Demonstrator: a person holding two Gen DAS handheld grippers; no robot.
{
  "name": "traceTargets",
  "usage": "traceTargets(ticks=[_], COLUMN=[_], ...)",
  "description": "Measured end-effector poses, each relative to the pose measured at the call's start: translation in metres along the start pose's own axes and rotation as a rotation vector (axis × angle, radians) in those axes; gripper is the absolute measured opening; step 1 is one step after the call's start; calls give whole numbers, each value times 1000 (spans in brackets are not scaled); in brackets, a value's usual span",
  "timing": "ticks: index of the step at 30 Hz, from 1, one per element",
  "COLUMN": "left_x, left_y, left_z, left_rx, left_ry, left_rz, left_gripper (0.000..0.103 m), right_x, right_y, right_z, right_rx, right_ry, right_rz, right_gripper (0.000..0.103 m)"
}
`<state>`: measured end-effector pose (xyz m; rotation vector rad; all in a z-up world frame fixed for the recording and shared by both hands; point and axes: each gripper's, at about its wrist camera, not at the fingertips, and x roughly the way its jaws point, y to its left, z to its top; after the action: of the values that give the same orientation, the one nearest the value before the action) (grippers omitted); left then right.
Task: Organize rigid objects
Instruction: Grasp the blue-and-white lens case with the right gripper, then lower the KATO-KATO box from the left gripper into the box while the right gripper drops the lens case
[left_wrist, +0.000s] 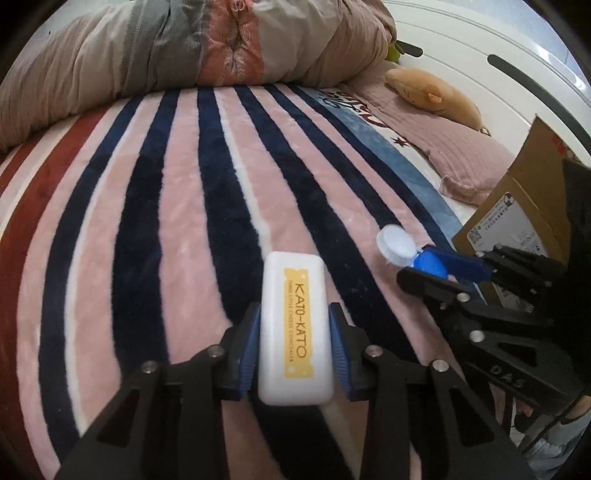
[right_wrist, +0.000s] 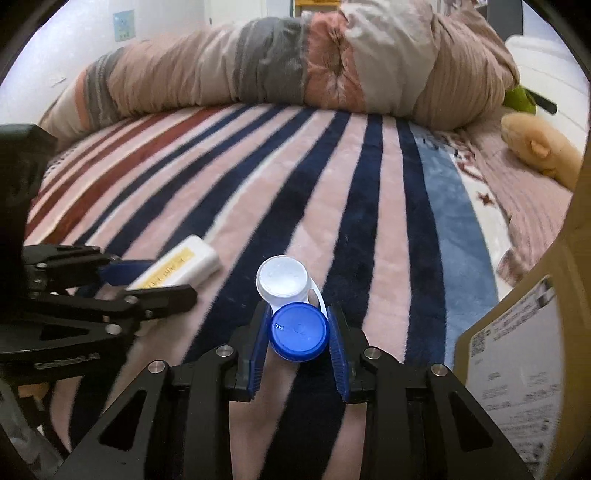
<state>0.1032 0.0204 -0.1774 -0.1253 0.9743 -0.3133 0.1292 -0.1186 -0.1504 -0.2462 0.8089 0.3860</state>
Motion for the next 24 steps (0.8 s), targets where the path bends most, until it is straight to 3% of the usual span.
traceTargets(ticks=[9,13,18,24], left_x=[-81,-131,-160,-149], left_y=[-12,-42,-97,-172], left_z=[3,14,36,66], left_rx=[28,96,209,335], left_ry=[-127,-218,-271,-235], left_rz=[24,-31,-120,-213], left_gripper=[32,32,32,32], right_x=[-90,-134,-179,-205], right_y=[34,25,-14,-81], right_z=[11,12,3,-17], right_rx=[-76,-45,3,78], right_ry=[-171,-240,-303,-293], right_rz=[60,81,15,-96], right_gripper=[26,26,26,26])
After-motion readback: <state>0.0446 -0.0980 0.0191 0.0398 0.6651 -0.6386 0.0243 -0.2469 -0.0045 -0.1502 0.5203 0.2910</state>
